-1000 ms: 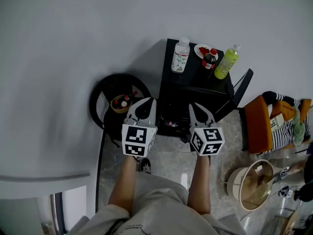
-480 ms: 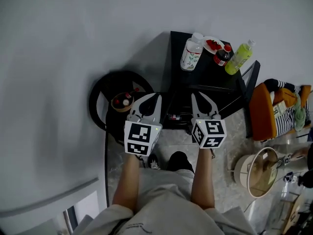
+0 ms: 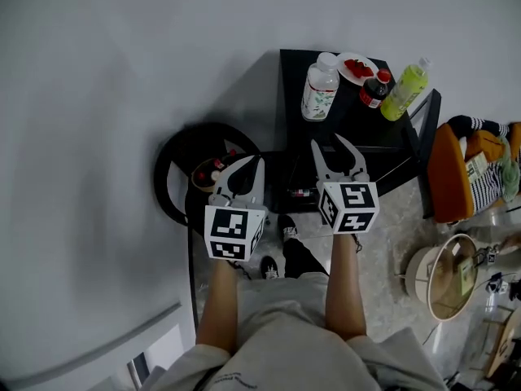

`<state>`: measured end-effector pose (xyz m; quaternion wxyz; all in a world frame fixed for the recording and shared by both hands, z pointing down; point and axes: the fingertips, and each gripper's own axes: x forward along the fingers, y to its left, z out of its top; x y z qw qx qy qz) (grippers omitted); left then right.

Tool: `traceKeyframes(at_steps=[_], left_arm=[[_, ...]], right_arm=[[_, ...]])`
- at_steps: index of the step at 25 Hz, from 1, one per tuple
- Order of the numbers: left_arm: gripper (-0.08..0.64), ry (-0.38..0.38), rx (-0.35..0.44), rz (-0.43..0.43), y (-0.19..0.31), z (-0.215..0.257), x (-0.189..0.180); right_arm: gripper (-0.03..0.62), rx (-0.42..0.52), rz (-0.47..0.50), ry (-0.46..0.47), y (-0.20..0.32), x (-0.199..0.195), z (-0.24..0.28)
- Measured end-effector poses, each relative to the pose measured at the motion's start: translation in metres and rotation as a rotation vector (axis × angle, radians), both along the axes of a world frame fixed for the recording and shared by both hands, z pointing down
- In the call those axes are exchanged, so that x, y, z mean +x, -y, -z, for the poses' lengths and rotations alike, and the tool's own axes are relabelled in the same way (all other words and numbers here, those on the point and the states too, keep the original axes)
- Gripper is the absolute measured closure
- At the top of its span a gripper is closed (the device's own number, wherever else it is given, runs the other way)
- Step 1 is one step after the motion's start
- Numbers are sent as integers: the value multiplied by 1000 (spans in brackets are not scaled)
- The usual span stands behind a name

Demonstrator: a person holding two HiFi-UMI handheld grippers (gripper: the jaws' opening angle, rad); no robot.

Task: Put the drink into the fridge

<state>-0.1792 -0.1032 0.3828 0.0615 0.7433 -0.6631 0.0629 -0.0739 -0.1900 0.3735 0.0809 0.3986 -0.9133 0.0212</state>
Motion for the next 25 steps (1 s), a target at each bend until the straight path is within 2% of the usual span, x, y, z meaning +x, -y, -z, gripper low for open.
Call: traceKeyframes(at_steps=[4,7,15,19,25], left_arm=[[551,-5,-10,23,18,1,-11],[551,2,-17,32,36,-4,-15],[551,8,-34,83,73,-10,-42],[551,-7,-36,106,83,-11,-53],[551,-13,-37,106,83,-13,-55]], right_arm=[[370,22,-35,3,22,-5,14],[322,48,-53,-8,44,-12,21],[270,12,-55,-99,93,-45,10],[272,-4,-109,-137,110,-47,9],[276,8,-69,-145,109,-44,15]])
